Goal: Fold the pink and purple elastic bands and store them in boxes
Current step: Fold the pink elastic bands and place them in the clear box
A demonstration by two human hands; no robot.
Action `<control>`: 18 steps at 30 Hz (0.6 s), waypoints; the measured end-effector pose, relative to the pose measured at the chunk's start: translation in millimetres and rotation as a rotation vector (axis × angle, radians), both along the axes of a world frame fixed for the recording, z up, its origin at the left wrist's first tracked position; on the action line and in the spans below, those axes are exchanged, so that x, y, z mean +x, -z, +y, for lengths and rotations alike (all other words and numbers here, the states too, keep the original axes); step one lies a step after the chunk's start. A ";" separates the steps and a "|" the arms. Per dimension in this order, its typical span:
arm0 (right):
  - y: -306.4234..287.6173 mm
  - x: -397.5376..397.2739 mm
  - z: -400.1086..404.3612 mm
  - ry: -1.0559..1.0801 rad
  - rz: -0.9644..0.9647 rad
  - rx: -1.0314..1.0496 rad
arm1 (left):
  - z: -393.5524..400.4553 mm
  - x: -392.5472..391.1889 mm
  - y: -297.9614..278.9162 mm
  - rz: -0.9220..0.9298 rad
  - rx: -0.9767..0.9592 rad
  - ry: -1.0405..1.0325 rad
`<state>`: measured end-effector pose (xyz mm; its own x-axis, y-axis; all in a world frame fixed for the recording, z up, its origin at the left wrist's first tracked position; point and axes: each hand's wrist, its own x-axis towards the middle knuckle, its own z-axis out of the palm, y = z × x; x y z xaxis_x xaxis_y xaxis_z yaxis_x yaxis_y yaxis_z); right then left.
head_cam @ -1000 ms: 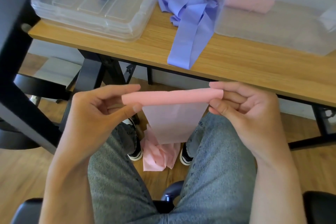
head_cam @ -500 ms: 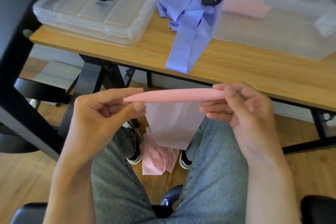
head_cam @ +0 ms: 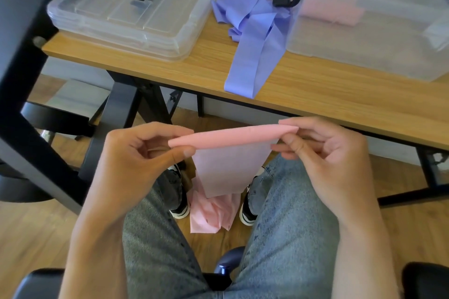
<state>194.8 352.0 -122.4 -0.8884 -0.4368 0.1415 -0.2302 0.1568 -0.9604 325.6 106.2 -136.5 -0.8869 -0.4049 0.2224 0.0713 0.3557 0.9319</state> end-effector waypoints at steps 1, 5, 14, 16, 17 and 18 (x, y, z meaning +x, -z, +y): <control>0.6 0.4 0.0 0.008 0.025 0.025 | 0.0 0.1 0.8 -0.001 0.001 0.003; 0.0 1.4 -1.9 -0.028 0.035 0.035 | 2.9 0.8 2.0 0.010 0.097 0.016; -9.2 5.7 -7.1 -0.068 -0.095 -0.167 | 5.7 1.0 -1.5 0.096 0.230 -0.084; -6.4 5.3 -6.6 -0.087 -0.094 -0.145 | 4.0 0.6 -0.9 0.090 0.207 -0.087; -5.8 5.1 -6.2 -0.090 -0.107 -0.138 | 3.4 0.7 -0.6 0.079 0.201 -0.084; -5.9 4.9 -5.9 -0.086 -0.120 -0.129 | 2.9 0.9 -0.4 0.063 0.197 -0.084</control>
